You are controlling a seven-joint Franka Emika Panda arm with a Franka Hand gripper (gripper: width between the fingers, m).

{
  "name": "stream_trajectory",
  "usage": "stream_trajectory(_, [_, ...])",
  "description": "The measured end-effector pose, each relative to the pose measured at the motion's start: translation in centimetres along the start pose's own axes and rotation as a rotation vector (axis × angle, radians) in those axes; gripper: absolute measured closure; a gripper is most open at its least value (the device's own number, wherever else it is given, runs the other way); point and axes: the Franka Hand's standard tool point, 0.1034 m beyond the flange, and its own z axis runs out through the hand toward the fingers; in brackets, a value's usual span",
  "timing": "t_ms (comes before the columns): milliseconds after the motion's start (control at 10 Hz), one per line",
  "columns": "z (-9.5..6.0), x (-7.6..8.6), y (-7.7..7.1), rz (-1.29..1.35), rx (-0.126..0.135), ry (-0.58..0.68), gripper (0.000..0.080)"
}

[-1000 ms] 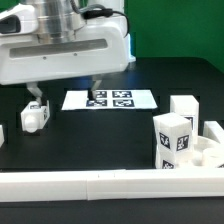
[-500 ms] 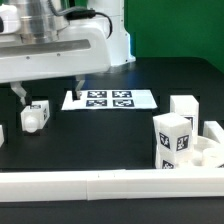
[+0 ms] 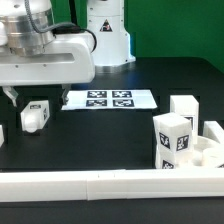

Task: Assemble stool

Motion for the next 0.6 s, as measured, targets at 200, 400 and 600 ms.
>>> stream_trajectory(200, [0.2,-0.2,0.2,0.001,-0.001,-0.003,0.015])
stream_trajectory(400, [1.4,-1.1,1.7,0.005,-0.024,-0.007,0.015])
stream_trajectory(600, [3.0,-1.7,2.2,0.023,-0.036,-0.03,0.015])
